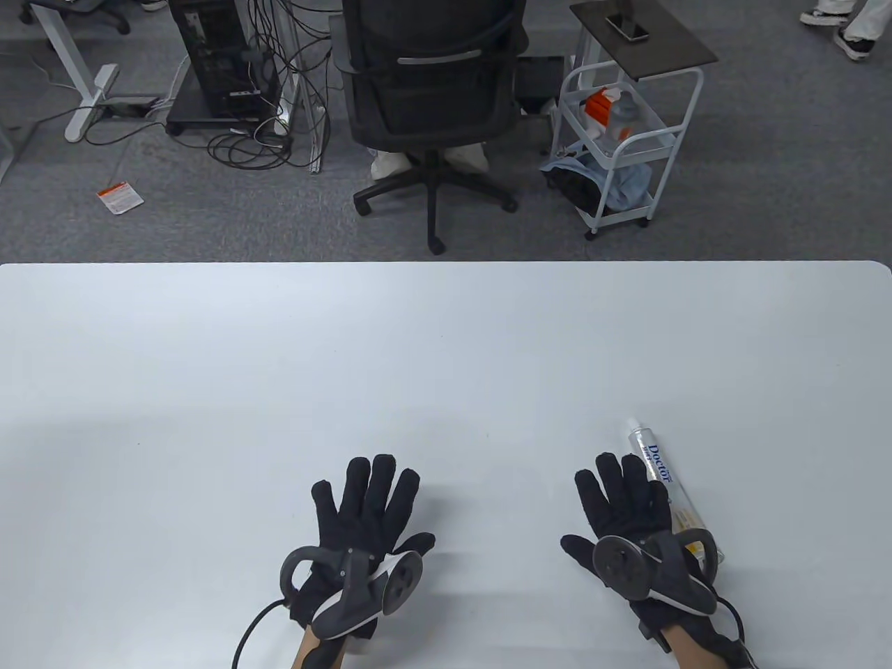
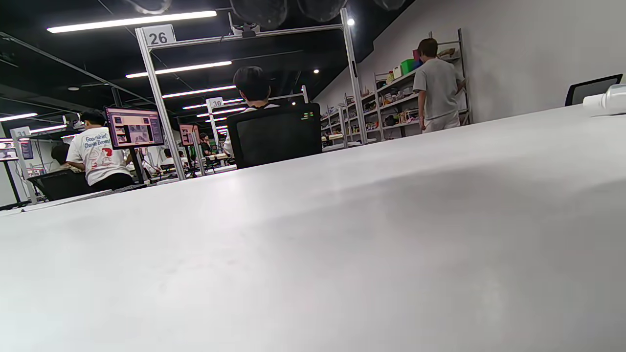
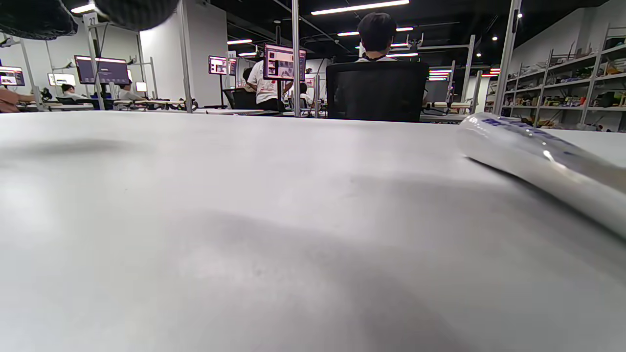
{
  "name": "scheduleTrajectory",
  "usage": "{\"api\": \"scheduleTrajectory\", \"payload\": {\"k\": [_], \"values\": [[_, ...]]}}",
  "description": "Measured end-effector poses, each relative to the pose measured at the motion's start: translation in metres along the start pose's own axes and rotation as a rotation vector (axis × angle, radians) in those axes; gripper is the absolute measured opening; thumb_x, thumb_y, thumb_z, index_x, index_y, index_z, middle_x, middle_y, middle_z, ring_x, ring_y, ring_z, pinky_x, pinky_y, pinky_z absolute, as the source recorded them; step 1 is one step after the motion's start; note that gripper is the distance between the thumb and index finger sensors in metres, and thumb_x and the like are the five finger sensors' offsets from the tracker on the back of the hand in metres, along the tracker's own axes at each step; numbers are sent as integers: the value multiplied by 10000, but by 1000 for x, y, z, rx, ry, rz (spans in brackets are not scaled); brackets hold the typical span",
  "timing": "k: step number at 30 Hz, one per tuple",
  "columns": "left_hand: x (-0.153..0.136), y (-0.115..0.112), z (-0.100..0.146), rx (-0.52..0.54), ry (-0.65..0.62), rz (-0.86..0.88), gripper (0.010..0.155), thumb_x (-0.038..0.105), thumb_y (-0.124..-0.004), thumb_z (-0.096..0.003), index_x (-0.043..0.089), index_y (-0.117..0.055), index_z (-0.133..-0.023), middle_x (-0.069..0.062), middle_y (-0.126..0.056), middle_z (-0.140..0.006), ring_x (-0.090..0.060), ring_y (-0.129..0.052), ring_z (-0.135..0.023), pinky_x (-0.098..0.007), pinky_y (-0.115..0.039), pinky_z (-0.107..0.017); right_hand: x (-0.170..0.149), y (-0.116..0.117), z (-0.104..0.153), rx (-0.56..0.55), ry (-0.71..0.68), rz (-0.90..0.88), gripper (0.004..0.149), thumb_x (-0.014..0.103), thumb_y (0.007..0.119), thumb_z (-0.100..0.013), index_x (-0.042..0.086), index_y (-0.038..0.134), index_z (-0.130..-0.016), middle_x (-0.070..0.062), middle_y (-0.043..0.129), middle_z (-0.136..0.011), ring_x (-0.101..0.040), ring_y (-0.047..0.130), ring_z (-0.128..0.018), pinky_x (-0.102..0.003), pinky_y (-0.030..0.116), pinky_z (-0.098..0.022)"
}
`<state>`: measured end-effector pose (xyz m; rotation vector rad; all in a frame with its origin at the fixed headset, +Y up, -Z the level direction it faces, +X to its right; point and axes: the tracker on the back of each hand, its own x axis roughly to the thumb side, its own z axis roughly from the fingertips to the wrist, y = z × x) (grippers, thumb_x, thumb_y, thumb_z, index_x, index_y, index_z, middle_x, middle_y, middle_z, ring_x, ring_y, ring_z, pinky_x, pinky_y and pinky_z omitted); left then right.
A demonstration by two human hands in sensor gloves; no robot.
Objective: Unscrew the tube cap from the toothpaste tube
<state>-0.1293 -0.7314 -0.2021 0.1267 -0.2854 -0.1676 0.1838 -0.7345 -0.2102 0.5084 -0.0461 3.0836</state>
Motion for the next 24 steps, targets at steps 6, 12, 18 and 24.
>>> {"api": "scheduleTrajectory", "payload": {"k": [6, 12, 18, 24], "values": [[0, 0, 0, -4, -1, 2, 805, 691, -436, -538, 310, -261, -1225, -111, -306, -1321, -418, -406, -1219, -768, -439, -779, 2, 4, -1, 43, -1, -6, 839, 555, 556, -549, 141, 108, -1125, -193, -40, -1153, -485, -75, -1020, -721, 186, -741], [1, -1, -1, -6, -3, 1, 805, 691, -433, -537, 312, -256, -1224, -107, -306, -1322, -420, -403, -1219, -771, -437, -778, 2, 5, -1, 48, -3, -14, 840, 557, 555, -548, 141, 107, -1124, -191, -44, -1152, -484, -80, -1018, -720, 183, -741], [1, -1, -1, -14, -4, -3, 805, 691, -434, -537, 313, -255, -1225, -108, -304, -1322, -419, -402, -1221, -770, -433, -780, 0, 6, -2, 44, 2, -25, 840, 556, 555, -548, 140, 106, -1124, -191, -43, -1152, -482, -79, -1019, -719, 182, -742], [-2, 0, -1, -10, 6, -3, 804, 691, -433, -537, 312, -256, -1225, -109, -306, -1322, -418, -406, -1220, -771, -435, -778, 0, 7, -2, 54, -3, -34, 838, 554, 554, -549, 138, 108, -1124, -196, -40, -1151, -485, -76, -1019, -720, 187, -741]]}}
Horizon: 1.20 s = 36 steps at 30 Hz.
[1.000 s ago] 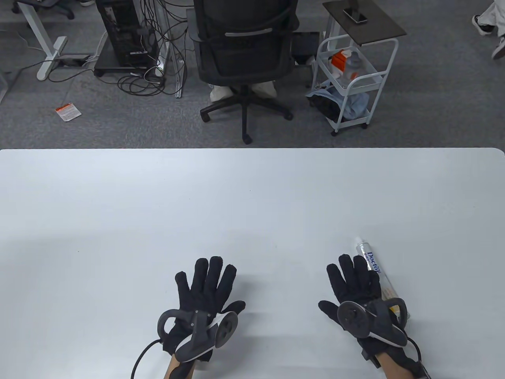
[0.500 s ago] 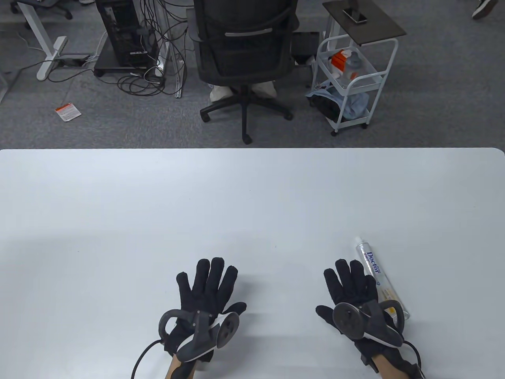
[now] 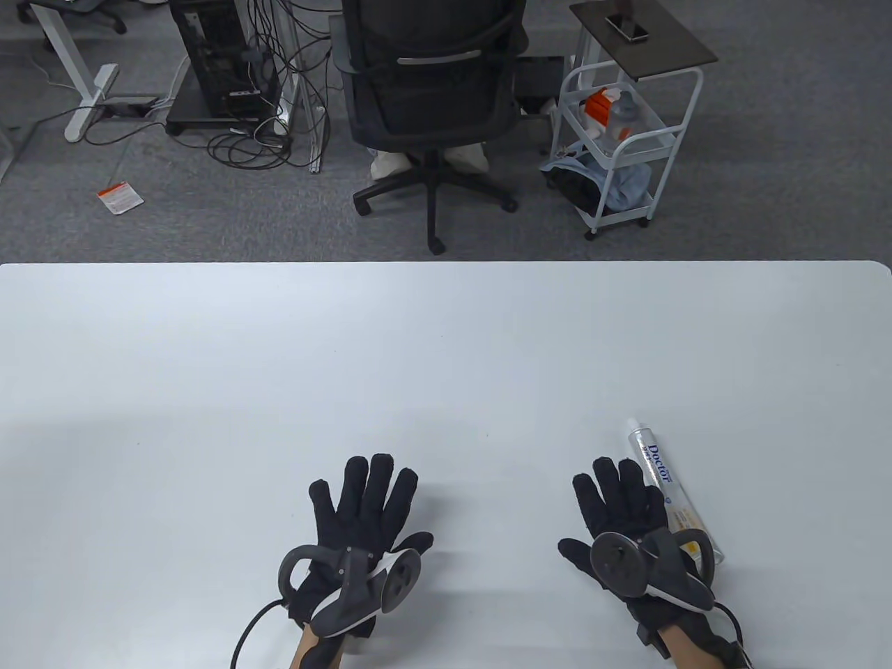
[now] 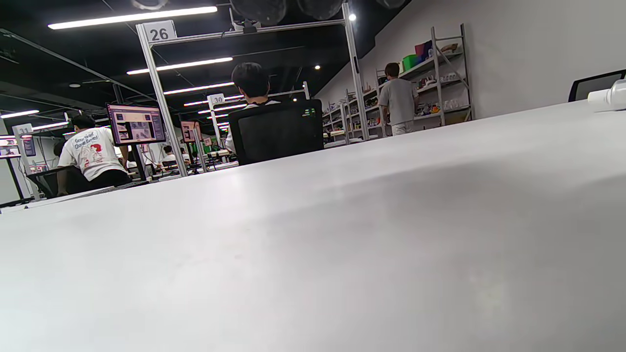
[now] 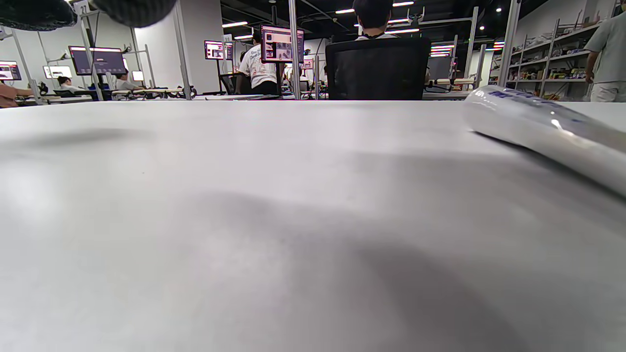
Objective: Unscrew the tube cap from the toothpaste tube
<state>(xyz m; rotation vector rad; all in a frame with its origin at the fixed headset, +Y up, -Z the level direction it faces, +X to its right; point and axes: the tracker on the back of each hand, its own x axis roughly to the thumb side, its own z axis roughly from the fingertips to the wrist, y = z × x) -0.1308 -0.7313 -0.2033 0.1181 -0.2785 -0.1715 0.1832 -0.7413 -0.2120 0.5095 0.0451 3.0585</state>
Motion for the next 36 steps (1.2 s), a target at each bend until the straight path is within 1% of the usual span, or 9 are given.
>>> {"api": "scheduleTrajectory", "payload": {"k": [13, 16, 18, 19, 20, 24, 30, 33, 36], "values": [[0, 0, 0, -1, 0, -4, 803, 690, -435, -538, 311, -257, -1224, -110, -305, -1322, -421, -401, -1219, -772, -434, -777, 0, 0, 0, -4, 8, 9, 839, 554, 552, -549, 135, 105, -1123, -198, -40, -1151, -486, -74, -1019, -720, 189, -742], [0, 0, 0, 4, 3, 0, 803, 689, -435, -538, 312, -258, -1224, -109, -304, -1322, -421, -402, -1220, -771, -432, -778, -12, -2, -2, -31, 100, 27, 830, 545, 541, -554, 120, 120, -1129, -225, -14, -1158, -516, -30, -1030, -725, 214, -743], [0, 0, 0, 4, 5, -3, 803, 689, -435, -538, 312, -256, -1224, -108, -305, -1322, -420, -402, -1220, -772, -432, -778, -30, -3, -5, -36, 236, 24, 812, 528, 521, -570, 89, 140, -1136, -269, 19, -1160, -551, 22, -1034, -732, 242, -736], [0, 0, 0, 4, 5, -3, 801, 689, -435, -538, 314, -258, -1224, -108, -303, -1322, -419, -402, -1221, -772, -433, -778, -34, -3, -6, -32, 262, 21, 808, 521, 514, -575, 76, 141, -1137, -282, 24, -1159, -562, 32, -1032, -734, 246, -733], [0, 0, 0, 5, 6, -4, 802, 689, -435, -539, 313, -257, -1224, -109, -304, -1322, -420, -401, -1220, -772, -432, -778, -51, -1, -8, 4, 364, -9, 797, 509, 499, -588, 58, 140, -1138, -299, 30, -1156, -574, 38, -1027, -735, 247, -729], [1, -1, 0, 1, 5, -4, 803, 689, -435, -538, 312, -255, -1224, -111, -302, -1322, -419, -401, -1220, -772, -433, -777, -83, 9, -13, 142, 509, -137, 765, 464, 480, -621, 8, 139, -1131, -334, 32, -1138, -593, 33, -1003, -733, 212, -709], [1, -1, 0, 0, 6, -10, 802, 686, -437, -539, 310, -254, -1224, -113, -302, -1321, -420, -401, -1219, -771, -435, -777, -97, 28, -23, 257, 564, -177, 675, 409, 460, -646, -40, 249, -1103, -333, 92, -1132, -590, 87, -1002, -703, 257, -719], [1, -1, 0, 5, 8, -6, 796, 681, -441, -541, 313, -256, -1222, -109, -309, -1320, -418, -408, -1218, -767, -441, -778, -96, 26, -25, 228, 586, -137, 603, 331, 476, -662, -37, 288, -1100, -335, 152, -1138, -589, 146, -1012, -703, 256, -719], [1, -1, 0, 7, 10, -9, 792, 677, -445, -544, 311, -256, -1221, -106, -316, -1319, -414, -416, -1217, -763, -446, -781, -102, 25, -25, 194, 632, -150, 595, 317, 484, -664, -43, 309, -1104, -354, 198, -1135, -599, 198, -1007, -705, 274, -717]]}}
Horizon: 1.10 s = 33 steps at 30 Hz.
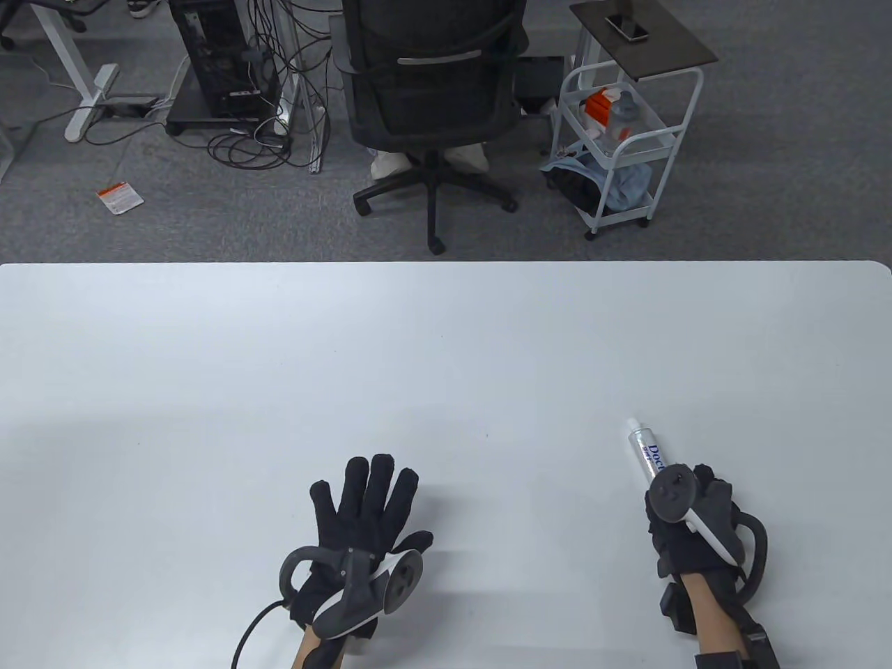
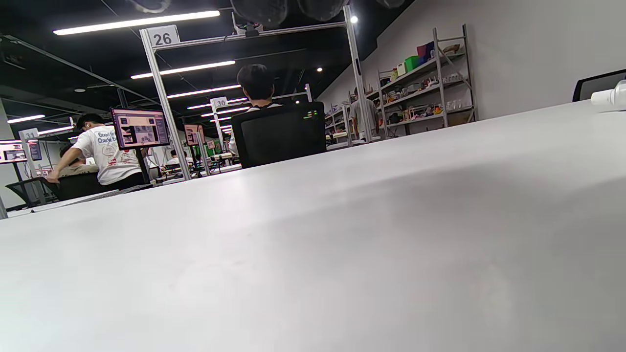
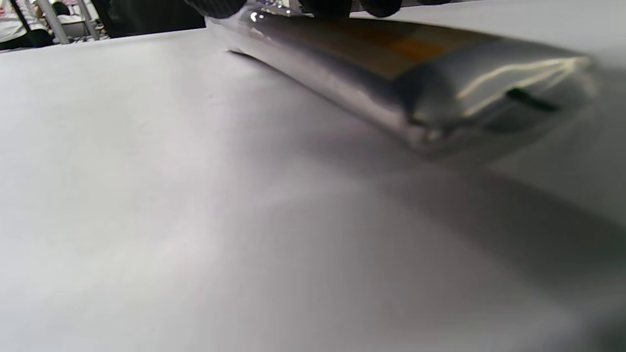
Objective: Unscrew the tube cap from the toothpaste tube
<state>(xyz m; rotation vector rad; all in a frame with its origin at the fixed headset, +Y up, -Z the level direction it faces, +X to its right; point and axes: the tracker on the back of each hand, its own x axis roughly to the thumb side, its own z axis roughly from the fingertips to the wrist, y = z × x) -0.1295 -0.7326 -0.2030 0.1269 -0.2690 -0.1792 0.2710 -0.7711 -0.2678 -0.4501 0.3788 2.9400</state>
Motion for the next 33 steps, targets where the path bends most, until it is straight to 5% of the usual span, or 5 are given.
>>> {"api": "scheduleTrajectory", "payload": {"k": [4, 10, 16, 26, 33], "values": [[1, 0, 0, -5, -1, -1, 791, 676, -446, -544, 312, -256, -1220, -106, -314, -1319, -416, -417, -1216, -761, -451, -781, -5, 1, -5, 40, 10, -42, 571, 319, 506, -665, -25, 346, -1092, -361, 224, -1123, -602, 225, -993, -701, 287, -712], [1, 0, 0, -1, 0, -2, 790, 674, -447, -546, 312, -253, -1220, -106, -310, -1319, -415, -416, -1216, -761, -451, -781, 3, -3, 0, -74, 11, 15, 595, 312, 648, -629, -18, 406, -1060, -354, 311, -1105, -589, 335, -974, -696, 352, -706], [1, 0, 0, 6, 4, -5, 788, 672, -451, -547, 313, -252, -1219, -108, -310, -1318, -415, -418, -1215, -758, -453, -783, 24, -7, 12, -206, -1, 159, 659, 299, 819, -530, 53, 459, -1024, -321, 650, -993, -497, 730, -834, -640, 650, -627], [1, 0, 0, 11, 5, -3, 786, 669, -453, -548, 312, -251, -1218, -107, -310, -1317, -415, -418, -1215, -756, -454, -784, 30, -3, 14, -178, -59, 154, 567, 258, 775, -571, 13, 559, -1035, -362, 680, -916, -509, 761, -723, -597, 701, -545], [1, 4, 3, 52, -38, 89, 787, 675, -446, -547, 327, -217, -1214, -83, -312, -1319, -378, -439, -1224, -725, -468, -805, 51, -15, 60, -312, -447, 99, 544, 247, 780, -561, 83, 568, -1033, -286, 665, -975, -513, 750, -796, -593, 708, -573]]}}
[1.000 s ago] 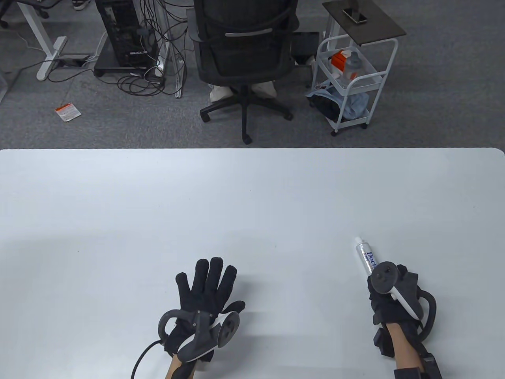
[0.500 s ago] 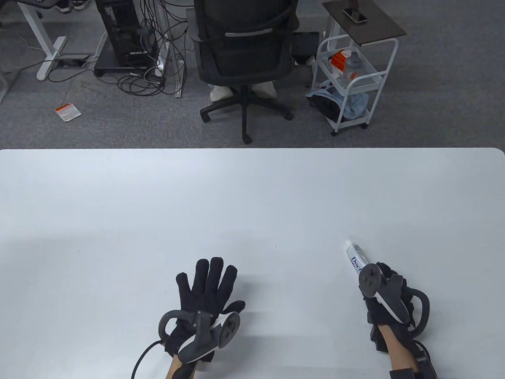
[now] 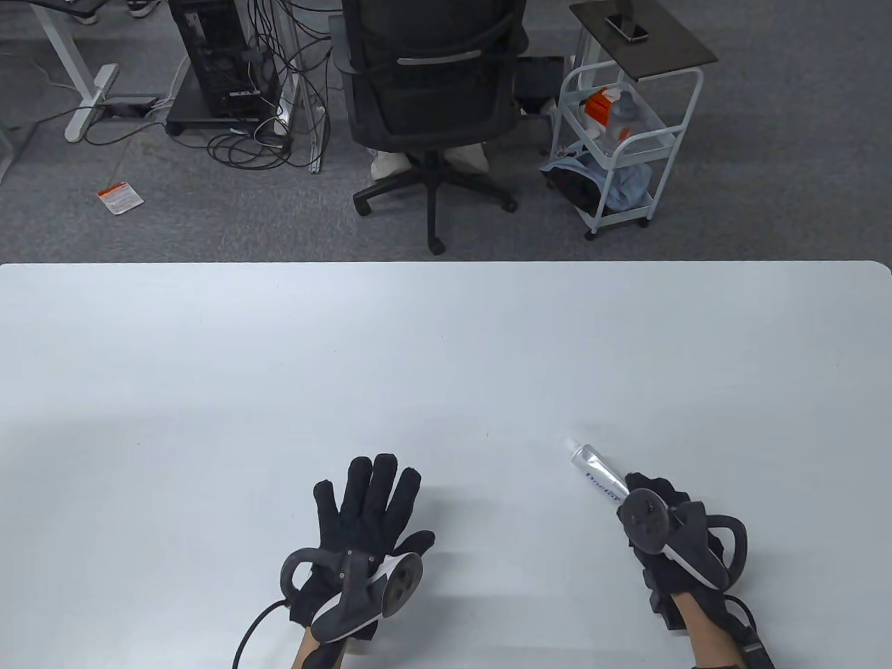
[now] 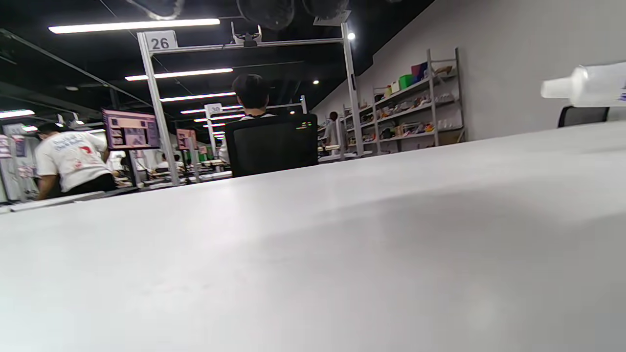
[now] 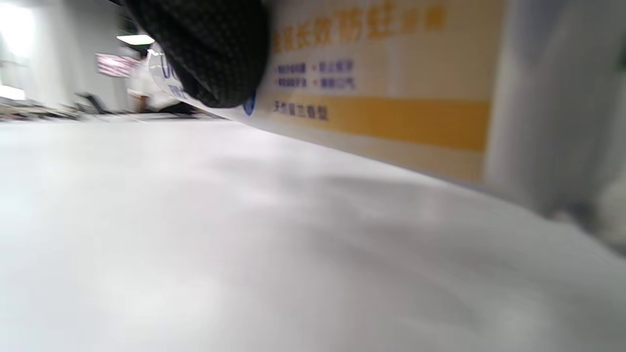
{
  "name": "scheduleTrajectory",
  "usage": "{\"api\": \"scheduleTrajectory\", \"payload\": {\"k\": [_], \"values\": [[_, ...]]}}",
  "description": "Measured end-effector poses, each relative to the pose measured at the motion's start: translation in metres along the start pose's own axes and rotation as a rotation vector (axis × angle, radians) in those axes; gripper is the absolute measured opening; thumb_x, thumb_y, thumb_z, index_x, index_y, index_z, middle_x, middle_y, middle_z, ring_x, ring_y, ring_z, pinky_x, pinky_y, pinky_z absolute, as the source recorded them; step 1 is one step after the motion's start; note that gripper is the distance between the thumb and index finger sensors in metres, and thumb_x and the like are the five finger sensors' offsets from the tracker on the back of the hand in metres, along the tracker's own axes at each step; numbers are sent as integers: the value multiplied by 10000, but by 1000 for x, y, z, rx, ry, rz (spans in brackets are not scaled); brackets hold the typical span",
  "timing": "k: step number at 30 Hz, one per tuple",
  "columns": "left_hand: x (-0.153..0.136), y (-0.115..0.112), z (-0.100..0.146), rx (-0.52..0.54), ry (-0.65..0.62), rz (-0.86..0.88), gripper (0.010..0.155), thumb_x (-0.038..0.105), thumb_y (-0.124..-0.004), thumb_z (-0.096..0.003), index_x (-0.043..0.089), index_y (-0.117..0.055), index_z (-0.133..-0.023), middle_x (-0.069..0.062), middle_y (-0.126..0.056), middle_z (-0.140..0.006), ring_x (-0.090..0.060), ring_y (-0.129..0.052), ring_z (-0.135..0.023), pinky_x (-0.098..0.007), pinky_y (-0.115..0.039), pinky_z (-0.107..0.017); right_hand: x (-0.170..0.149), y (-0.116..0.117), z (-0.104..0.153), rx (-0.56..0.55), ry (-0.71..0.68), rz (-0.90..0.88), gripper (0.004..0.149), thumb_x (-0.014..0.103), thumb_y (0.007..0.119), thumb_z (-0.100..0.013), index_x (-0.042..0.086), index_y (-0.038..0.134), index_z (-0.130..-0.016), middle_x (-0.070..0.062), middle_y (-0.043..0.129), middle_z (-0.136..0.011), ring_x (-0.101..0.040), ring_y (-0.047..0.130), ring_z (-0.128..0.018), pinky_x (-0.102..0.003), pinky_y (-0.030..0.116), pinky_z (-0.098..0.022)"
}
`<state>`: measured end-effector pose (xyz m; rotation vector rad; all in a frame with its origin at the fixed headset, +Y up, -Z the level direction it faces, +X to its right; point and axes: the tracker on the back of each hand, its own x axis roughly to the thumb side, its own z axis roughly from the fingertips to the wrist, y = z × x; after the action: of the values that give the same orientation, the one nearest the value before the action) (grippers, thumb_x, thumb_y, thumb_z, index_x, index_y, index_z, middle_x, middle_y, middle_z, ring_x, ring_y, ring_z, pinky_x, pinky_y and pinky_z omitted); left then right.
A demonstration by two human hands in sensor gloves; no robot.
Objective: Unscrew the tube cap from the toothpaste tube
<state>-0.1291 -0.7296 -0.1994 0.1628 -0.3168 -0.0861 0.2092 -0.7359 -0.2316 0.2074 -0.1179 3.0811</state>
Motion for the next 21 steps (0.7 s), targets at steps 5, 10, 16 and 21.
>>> {"api": "scheduleTrajectory", "payload": {"k": [5, 10, 16, 21], "values": [[3, 7, 4, 97, -180, 277, 765, 642, -511, -544, 359, -218, -1191, -19, -480, -1280, -261, -657, -1170, -577, -637, -824, 53, -15, 28, -81, -402, -28, 557, 282, 795, -534, 67, 613, -1014, -310, 742, -921, -489, 832, -712, -523, 785, -479], [9, 10, 6, 125, -251, 407, 713, 645, -511, -531, 390, -348, -1177, 37, -664, -1204, -198, -850, -1049, -448, -820, -728, 83, -21, 51, -162, -560, 11, 560, 285, 784, -534, 66, 599, -1016, -306, 734, -919, -487, 835, -708, -514, 802, -469], [12, 8, 6, 165, -254, 459, 555, 609, -470, -560, 436, -498, -1086, 85, -845, -1002, -127, -992, -810, -356, -880, -591, 82, -30, 60, -250, -578, -11, 559, 289, 771, -541, 68, 587, -1020, -301, 716, -926, -489, 819, -704, -511, 783, -465], [12, 10, 7, 194, -245, 426, 505, 582, -463, -573, 413, -567, -1037, 102, -895, -896, -99, -1016, -696, -330, -888, -554, 83, -28, 60, -253, -602, -34, 558, 288, 764, -543, 74, 577, -1024, -296, 705, -934, -488, 806, -718, -517, 771, -474]]}}
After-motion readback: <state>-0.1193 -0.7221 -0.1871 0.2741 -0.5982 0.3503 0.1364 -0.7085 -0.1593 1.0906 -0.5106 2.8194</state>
